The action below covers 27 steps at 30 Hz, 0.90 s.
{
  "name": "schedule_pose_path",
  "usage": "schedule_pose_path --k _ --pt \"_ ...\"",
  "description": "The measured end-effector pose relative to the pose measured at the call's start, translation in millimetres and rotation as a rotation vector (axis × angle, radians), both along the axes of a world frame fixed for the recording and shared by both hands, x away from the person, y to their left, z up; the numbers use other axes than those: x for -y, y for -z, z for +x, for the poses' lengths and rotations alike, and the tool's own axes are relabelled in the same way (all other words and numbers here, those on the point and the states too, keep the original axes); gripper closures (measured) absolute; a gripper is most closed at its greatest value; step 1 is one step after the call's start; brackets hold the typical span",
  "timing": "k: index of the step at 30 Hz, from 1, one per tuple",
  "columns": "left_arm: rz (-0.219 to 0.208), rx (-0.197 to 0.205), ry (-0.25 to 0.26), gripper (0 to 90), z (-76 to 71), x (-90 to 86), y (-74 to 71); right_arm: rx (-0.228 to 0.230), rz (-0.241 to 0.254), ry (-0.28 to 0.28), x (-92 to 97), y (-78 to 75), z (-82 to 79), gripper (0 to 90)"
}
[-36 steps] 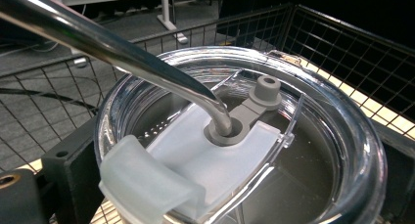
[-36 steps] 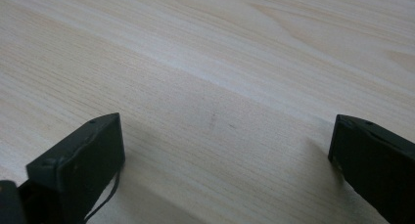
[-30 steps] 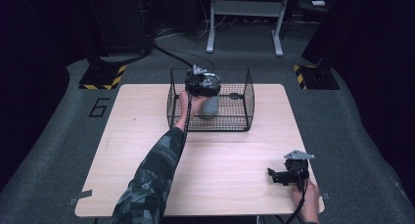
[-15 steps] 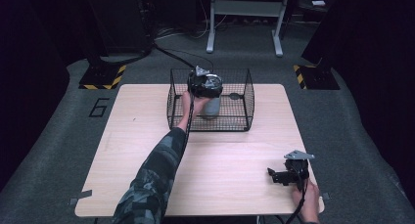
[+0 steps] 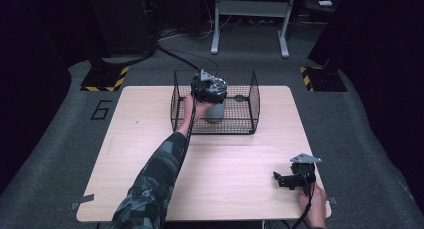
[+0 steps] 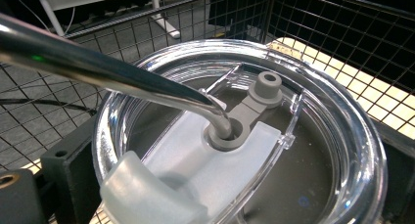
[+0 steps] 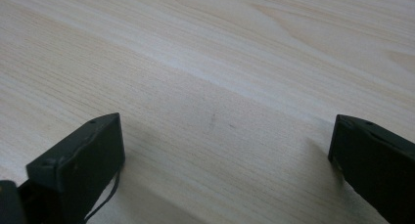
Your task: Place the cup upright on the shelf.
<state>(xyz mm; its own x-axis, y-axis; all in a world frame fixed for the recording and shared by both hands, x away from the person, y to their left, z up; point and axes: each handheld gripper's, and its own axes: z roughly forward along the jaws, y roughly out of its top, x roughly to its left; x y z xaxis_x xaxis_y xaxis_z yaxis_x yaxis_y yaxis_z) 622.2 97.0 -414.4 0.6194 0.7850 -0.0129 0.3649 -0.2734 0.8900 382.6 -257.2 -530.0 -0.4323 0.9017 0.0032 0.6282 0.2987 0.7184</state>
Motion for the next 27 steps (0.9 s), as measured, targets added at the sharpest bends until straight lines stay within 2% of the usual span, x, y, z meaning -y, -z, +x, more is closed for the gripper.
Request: schedule_pose_path --k 2,9,10,17,25,27 --pt "0.014 -0.001 0.007 3.5 0.1 -2.4 -0.8 0.0 0.0 0.0 0.0 0.0 0.0 0.0" --pt "-0.002 -0.001 0.003 3.3 -0.6 -2.6 -0.6 -0.001 0.001 -0.002 0.1 0.1 0.2 0.0" --pt "0.008 -0.001 0.01 3.3 -0.7 -3.5 -0.9 0.0 0.0 -0.002 0.1 0.1 0.2 0.0" --pt "-0.002 -0.003 0.01 3.2 -1.0 -2.8 -1.5 0.0 0.0 -0.001 0.1 0.0 0.2 0.0" --pt "0.016 -0.023 0.029 2.5 -2.0 -4.9 -4.2 0.0 0.0 -0.001 0.1 0.0 0.1 0.0" --pt "0.007 -0.014 0.015 0.0 -3.2 -5.0 -6.4 0.0 0.0 -0.001 0.1 0.0 0.2 0.0"
